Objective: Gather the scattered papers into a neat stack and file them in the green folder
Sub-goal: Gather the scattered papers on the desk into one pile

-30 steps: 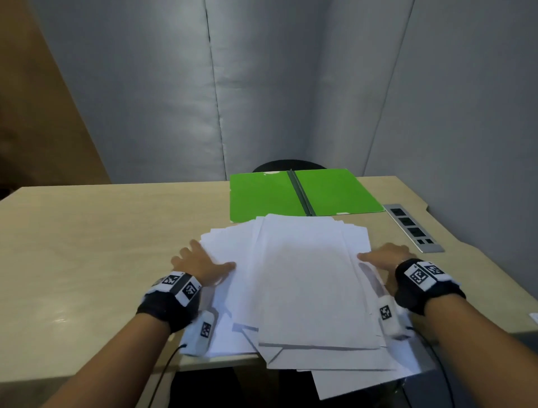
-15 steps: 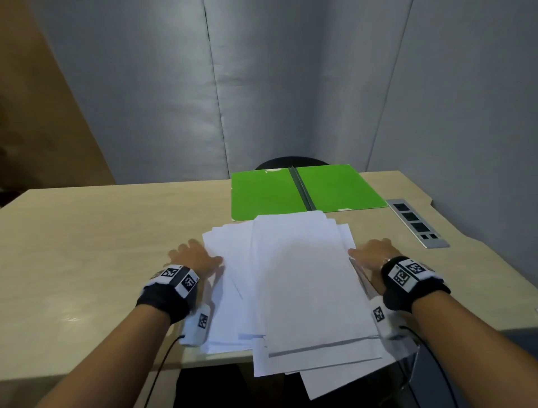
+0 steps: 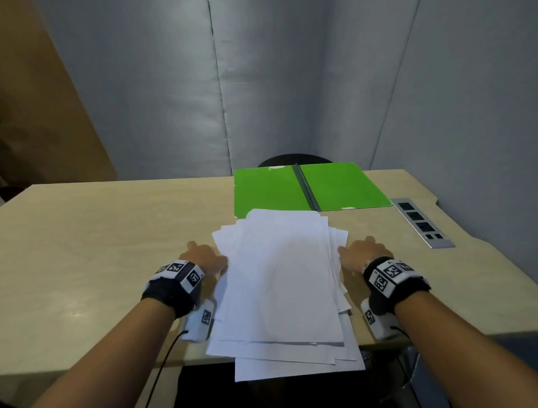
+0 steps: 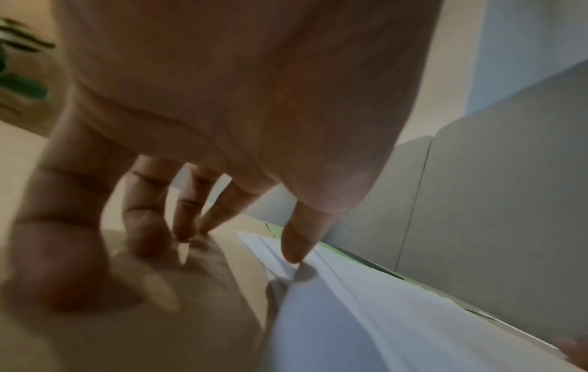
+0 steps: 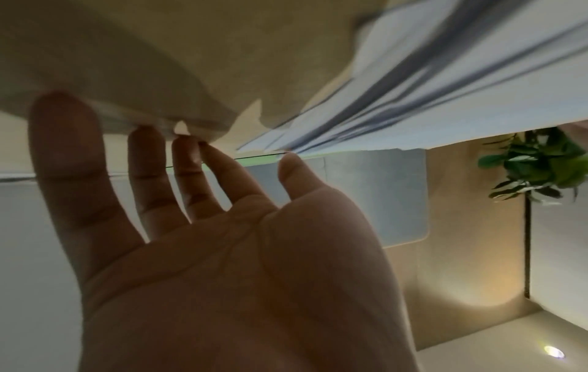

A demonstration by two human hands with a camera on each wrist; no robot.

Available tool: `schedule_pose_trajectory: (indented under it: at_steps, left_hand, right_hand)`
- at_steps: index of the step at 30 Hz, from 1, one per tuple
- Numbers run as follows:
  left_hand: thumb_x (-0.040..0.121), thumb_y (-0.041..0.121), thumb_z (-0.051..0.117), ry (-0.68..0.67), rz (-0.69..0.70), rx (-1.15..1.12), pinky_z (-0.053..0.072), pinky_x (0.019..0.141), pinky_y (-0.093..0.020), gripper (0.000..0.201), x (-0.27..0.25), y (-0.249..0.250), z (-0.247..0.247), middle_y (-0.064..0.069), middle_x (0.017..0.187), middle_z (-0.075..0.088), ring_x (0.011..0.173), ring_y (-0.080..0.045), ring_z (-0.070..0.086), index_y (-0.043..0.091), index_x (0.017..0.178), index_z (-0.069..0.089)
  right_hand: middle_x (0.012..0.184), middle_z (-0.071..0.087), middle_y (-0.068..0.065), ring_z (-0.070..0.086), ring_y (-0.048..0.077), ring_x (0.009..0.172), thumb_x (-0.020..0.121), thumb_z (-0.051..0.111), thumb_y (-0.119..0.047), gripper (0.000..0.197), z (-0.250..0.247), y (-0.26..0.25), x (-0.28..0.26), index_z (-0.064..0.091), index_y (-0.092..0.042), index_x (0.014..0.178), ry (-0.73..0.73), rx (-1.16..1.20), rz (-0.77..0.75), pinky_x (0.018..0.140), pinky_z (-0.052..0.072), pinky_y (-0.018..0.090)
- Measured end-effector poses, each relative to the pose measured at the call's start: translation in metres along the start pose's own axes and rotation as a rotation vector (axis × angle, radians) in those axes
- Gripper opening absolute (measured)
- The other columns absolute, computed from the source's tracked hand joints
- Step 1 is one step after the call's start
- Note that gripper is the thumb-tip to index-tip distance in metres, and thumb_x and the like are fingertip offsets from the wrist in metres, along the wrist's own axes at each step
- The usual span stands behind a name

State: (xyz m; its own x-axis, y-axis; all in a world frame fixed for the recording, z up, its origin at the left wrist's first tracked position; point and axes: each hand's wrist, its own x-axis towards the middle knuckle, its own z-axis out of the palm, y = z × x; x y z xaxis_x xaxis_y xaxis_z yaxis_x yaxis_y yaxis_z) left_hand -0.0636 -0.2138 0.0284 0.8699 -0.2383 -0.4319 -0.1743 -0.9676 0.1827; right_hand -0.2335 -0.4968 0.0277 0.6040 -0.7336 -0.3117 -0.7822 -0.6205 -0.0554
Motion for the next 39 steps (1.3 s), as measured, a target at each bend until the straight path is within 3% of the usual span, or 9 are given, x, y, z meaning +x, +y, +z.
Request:
schedule_pose_trajectory:
  at_steps: [5,8,11,17,22,25,29,33,39]
  left_hand:
    - [0.087,0.034,0.051,-0.032,0.196,-0.146,0.049,0.098,-0.044,0.046,-0.010,0.043,0.014,-0.019,0.144,0.041,0.118,-0.041,0.057,0.017,0.130,0.054]
    - [0.082,0.040,0.046,-0.033,0.208,-0.214,0.049,0.085,-0.039,0.046,-0.005,0.040,0.002,-0.024,0.131,0.058,0.108,-0.039,0.064,0.015,0.119,0.054]
    - [0.096,0.046,0.035,0.107,0.000,-0.170,0.040,0.104,-0.041,0.064,0.012,0.018,-0.005,-0.022,0.149,0.048,0.132,-0.038,0.050,0.006,0.145,0.043]
    - [0.078,0.045,0.042,0.028,0.057,-0.029,0.034,0.096,-0.048,0.039,0.014,0.034,0.004,-0.012,0.131,0.050,0.123,-0.039,0.039,0.023,0.100,0.065]
    - [0.067,0.055,0.048,0.021,0.122,-0.211,0.045,0.103,-0.043,0.082,0.013,0.056,-0.003,-0.018,0.136,0.049,0.124,-0.040,0.051,0.010,0.135,0.048]
    - [0.086,0.053,0.049,0.126,-0.038,-0.077,0.038,0.109,-0.046,0.073,0.022,0.036,-0.004,-0.017,0.146,0.039,0.136,-0.040,0.037,0.010,0.144,0.042]
    - [0.079,0.039,0.056,0.072,0.034,-0.010,0.043,0.099,-0.047,0.041,0.023,0.037,-0.001,-0.012,0.120,0.040,0.123,-0.037,0.041,0.010,0.106,0.065]
    - [0.066,0.048,0.050,-0.042,0.182,-0.323,0.047,0.063,-0.030,0.061,0.021,0.057,-0.009,-0.013,0.095,0.064,0.076,-0.027,0.060,0.004,0.104,0.066]
    - [0.094,0.045,0.045,0.096,0.041,-0.326,0.045,0.101,-0.041,0.071,0.015,0.035,-0.009,-0.022,0.145,0.051,0.127,-0.039,0.053,0.003,0.149,0.029]
  right_hand:
    - [0.156,0.022,0.016,0.026,0.038,0.141,0.095,0.027,-0.056,0.071,0.008,-0.047,-0.006,0.033,-0.012,0.150,-0.061,0.055,-0.139,0.112,0.031,0.050]
    - [0.160,0.018,0.018,0.022,0.040,0.145,0.094,0.036,-0.053,0.075,0.000,-0.046,0.003,0.012,-0.022,0.157,-0.094,0.208,-0.157,0.114,0.028,0.048]
    - [0.155,0.027,0.018,0.030,0.039,0.139,0.093,0.036,-0.047,0.069,-0.003,-0.019,0.017,0.031,-0.009,0.150,-0.018,0.185,-0.015,0.112,0.033,0.048]
    - [0.144,0.032,0.014,0.032,0.036,0.132,0.092,0.030,-0.056,0.067,0.004,-0.031,0.020,0.050,-0.012,0.138,0.000,0.102,-0.055,0.104,0.035,0.048]
    - [0.147,0.033,0.019,0.034,0.038,0.134,0.090,0.034,-0.062,0.074,0.002,-0.048,0.029,0.049,-0.010,0.141,-0.055,0.170,-0.101,0.108,0.035,0.046]
    - [0.144,0.033,0.015,0.033,0.036,0.131,0.090,0.029,-0.063,0.074,0.000,-0.029,0.039,0.055,-0.009,0.134,0.034,0.095,0.016,0.104,0.034,0.049]
    - [0.144,0.033,0.014,0.031,0.035,0.133,0.090,0.030,-0.065,0.075,-0.002,-0.042,0.043,0.051,-0.011,0.137,0.014,0.069,-0.042,0.104,0.033,0.049]
    - [0.149,0.031,0.016,0.034,0.038,0.135,0.086,0.043,-0.065,0.081,-0.008,-0.061,0.042,0.040,-0.012,0.146,-0.090,0.126,-0.124,0.108,0.036,0.045]
    - [0.130,0.047,0.017,0.053,0.037,0.113,0.081,0.048,-0.055,0.055,-0.010,-0.037,0.033,0.062,-0.011,0.112,-0.046,-0.004,-0.092,0.096,0.048,0.041]
